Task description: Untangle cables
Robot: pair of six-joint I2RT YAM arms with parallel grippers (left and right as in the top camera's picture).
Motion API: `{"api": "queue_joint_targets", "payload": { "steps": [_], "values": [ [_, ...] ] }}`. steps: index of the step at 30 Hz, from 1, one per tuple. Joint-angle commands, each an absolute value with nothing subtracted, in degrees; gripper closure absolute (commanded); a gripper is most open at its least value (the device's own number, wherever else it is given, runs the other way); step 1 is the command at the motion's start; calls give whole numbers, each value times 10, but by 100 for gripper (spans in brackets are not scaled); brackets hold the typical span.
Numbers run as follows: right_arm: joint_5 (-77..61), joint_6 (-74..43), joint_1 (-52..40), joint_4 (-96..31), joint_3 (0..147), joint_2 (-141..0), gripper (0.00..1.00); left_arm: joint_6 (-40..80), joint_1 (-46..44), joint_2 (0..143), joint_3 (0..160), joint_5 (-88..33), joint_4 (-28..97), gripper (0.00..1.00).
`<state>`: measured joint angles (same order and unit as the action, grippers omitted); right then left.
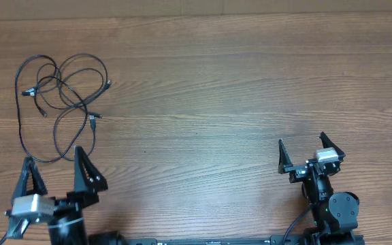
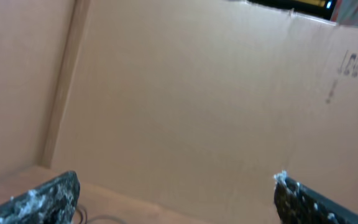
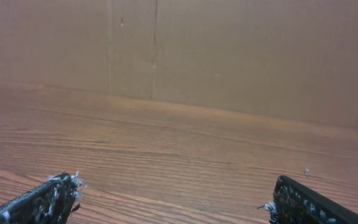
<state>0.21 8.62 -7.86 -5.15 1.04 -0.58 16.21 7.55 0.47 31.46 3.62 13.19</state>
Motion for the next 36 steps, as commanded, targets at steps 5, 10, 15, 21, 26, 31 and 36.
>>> {"api": "queue_joint_targets", "payload": {
  "steps": [5,10,15,21,26,31,36],
  "values": [
    [0,86,-78,-48,4,-1,0,163,75,2,175,34,34,0],
    [0,86,-78,-48,4,-1,0,163,75,2,111,34,26,0],
    [0,86,-78,-48,4,-1,0,163,75,2,66,34,14,0],
    [0,86,-78,-48,4,-1,0,163,70,2,26,34,14,0],
    [0,86,-78,-48,4,-1,0,163,43,2,3,34,37,0],
    [0,86,-78,-48,4,-1,0,163,14,2,3,34,41,1],
    [0,86,-78,-48,4,-1,0,163,-8,2,3,33,43,0]
  ]
}}
